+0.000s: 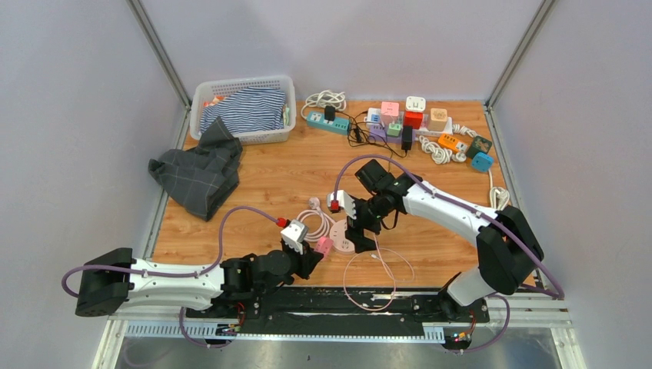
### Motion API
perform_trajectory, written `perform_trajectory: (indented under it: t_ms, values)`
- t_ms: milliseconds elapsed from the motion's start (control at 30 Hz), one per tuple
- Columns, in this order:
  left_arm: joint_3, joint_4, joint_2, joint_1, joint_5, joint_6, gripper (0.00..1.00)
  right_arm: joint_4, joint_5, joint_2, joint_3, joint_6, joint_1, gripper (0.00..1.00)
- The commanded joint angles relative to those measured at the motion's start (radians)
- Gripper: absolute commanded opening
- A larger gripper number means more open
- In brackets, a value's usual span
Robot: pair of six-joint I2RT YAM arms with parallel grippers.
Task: Pull the plug off the socket
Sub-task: Place the plug at the center of the board.
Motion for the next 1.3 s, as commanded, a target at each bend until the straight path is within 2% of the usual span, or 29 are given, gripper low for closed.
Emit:
perform_trajectory:
  t_ms: [0,167,367,467,600,867,1200,1267]
  values:
    - [-0.012,0.015,0.0,0.005,-0.04,0.003,0.0,-0.013,-0.11,0.012,0.023,0.052,-0.018,1.0]
    - [-0.013,0.014,0.005,0.007,-0.046,-0.001,0.0,0.012,-0.115,0.035,0.03,0.107,-0.019,1.0]
    - [-0.014,0.015,0.013,0.013,-0.05,-0.003,0.0,0.191,-0.088,-0.003,-0.025,0.321,-0.017,1.0]
    - [-0.013,0.015,0.013,0.015,-0.05,-0.003,0.0,0.307,-0.027,-0.037,-0.072,0.463,-0.017,1.0]
    - [-0.015,0.015,0.013,0.018,-0.049,-0.005,0.0,0.391,0.068,-0.074,-0.099,0.56,-0.017,1.0]
    - [-0.015,0.013,-0.032,0.059,-0.014,0.036,0.0,0.325,0.05,-0.151,-0.067,0.479,-0.027,1.0]
    - [-0.015,0.012,-0.118,0.296,0.147,0.103,0.0,0.255,0.008,-0.199,-0.026,0.423,-0.151,1.0]
    - [-0.004,0.012,-0.125,0.365,0.184,0.123,0.0,0.212,-0.033,-0.2,-0.012,0.351,-0.171,1.0]
